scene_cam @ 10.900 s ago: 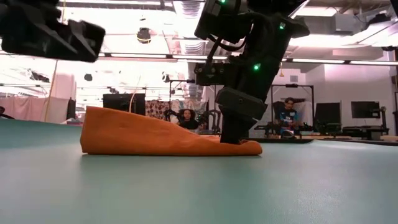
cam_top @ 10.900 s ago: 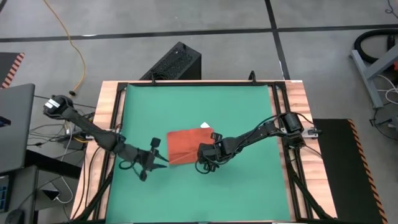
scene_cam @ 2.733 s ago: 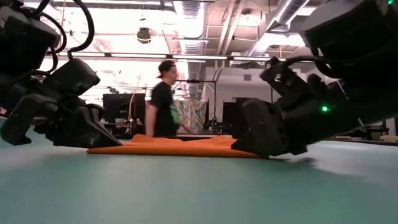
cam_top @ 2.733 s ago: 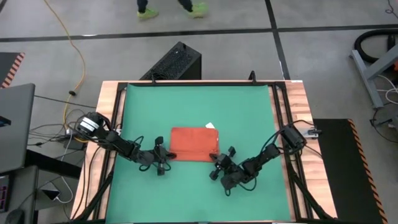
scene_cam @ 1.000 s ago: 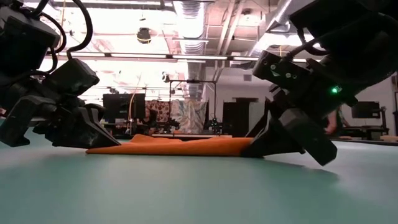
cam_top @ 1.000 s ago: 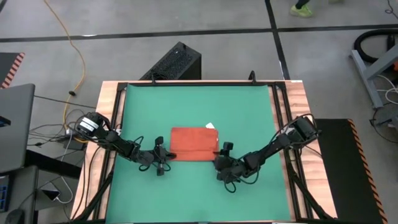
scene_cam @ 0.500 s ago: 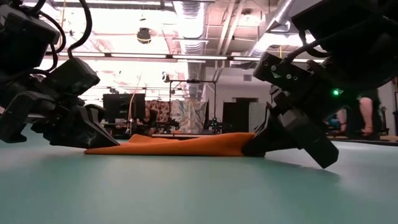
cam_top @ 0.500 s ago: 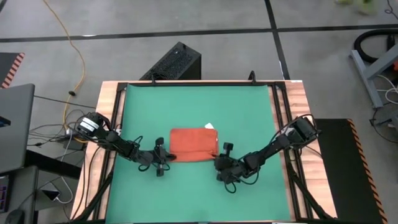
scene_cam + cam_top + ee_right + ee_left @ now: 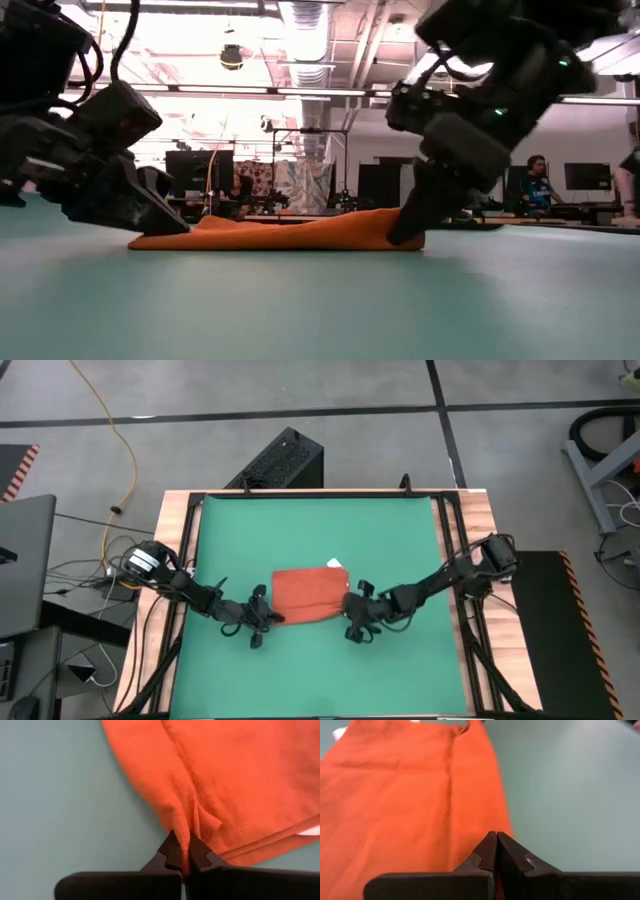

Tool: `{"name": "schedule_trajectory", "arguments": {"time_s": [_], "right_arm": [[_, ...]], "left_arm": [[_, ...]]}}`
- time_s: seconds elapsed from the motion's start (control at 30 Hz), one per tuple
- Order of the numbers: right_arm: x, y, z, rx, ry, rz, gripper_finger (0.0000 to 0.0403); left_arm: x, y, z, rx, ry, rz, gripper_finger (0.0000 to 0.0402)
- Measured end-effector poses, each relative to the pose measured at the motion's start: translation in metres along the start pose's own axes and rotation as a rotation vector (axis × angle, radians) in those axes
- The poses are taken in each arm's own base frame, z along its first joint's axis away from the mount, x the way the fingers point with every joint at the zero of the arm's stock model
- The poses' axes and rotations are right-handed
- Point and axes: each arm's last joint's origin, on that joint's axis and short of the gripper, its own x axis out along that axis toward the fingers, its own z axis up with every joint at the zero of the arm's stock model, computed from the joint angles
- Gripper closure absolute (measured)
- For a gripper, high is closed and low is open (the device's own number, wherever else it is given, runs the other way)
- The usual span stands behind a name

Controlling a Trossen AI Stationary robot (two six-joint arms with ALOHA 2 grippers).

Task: Roll towel into tight, uniform cylinder
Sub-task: Roll the orange towel

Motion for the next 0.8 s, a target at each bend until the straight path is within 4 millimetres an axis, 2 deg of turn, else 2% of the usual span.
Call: {"name": "schedule_trajectory", "arguments": {"time_s": [0.33,0.57,0.8], "right_arm": [[-0.029,-0.035,0.032,0.36,0.132,0.264,0.0396],[-0.025,-0.058,0.036,0.646,0.248,0.268,0.0396],[-0.023,-0.069,0.041,0.748,0.304,0.342,0.0396]], "left_arm": [[0.0,-0.001,0.001,-0.007,0.0,-0.039,0.0401],[-0.001,-0.003,0.011,0.043,-0.09,-0.048,0.0402],[-0.006,-0.002,0.028,0.087,-0.173,-0.028,0.0402]]}}
